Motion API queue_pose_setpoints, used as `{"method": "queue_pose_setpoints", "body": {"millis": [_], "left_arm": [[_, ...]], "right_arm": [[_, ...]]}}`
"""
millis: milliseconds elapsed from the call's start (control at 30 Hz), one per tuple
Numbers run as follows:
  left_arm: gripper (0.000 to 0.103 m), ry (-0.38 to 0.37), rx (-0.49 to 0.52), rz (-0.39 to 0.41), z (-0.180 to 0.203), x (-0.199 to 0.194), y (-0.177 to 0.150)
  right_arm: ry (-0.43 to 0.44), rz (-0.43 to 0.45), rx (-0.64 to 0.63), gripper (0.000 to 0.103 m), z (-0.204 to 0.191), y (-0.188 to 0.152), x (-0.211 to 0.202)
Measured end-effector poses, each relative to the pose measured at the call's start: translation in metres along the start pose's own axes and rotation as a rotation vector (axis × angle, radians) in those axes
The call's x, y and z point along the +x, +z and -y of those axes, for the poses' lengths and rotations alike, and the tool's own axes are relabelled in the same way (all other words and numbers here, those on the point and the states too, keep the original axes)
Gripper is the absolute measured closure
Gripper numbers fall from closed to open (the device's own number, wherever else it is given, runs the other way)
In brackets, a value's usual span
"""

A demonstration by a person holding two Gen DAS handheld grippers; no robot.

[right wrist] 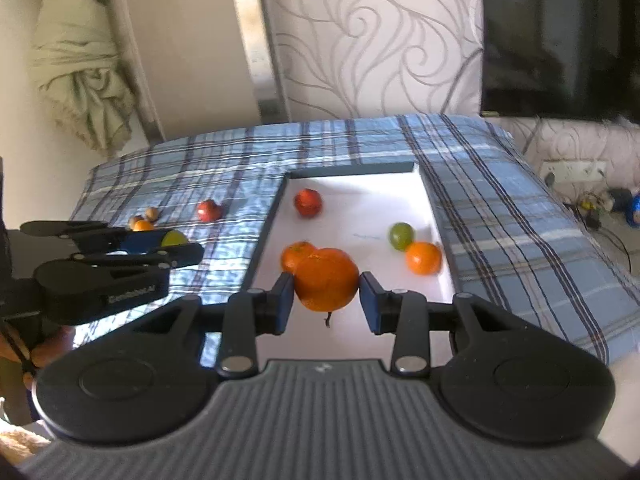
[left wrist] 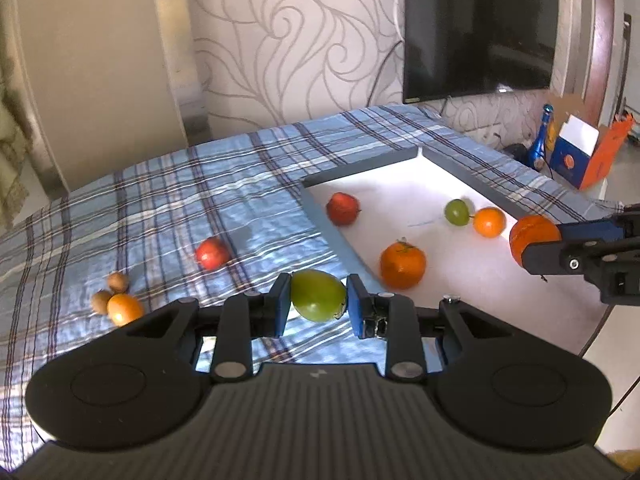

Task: Organize fruits
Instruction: 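Carry the lime in the left tool and tangerine in the right tool to the tray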

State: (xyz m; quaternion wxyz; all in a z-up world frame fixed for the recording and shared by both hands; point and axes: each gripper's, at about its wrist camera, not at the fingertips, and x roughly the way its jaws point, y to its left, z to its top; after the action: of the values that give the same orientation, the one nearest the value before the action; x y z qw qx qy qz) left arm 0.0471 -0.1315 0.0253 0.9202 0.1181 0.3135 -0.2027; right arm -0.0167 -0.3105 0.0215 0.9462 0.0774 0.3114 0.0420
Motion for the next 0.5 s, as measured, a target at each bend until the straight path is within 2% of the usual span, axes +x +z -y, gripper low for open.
{"method": "queue_pose_setpoints", "body": {"millis": [100, 233, 500], "left_arm": [[0.069, -0.014, 0.034, -0.011, 0.014, 0.003, 0.009], [0.069, -0.036, 0.070, -0.010, 0.033, 0.008, 0.022], [0.069, -0.074, 0.027, -0.024, 0.056, 0.025, 0.024]], "right_arm": [[-0.029, 0.002, 0.009, 0.064, 0.010, -0.004, 0.000], [-0.016, 0.002, 0.038, 0.064, 0.021, -0.005, -0.001], [-0.017, -0.033, -0.011, 0.064, 0.032, -0.006, -0.003]]}}
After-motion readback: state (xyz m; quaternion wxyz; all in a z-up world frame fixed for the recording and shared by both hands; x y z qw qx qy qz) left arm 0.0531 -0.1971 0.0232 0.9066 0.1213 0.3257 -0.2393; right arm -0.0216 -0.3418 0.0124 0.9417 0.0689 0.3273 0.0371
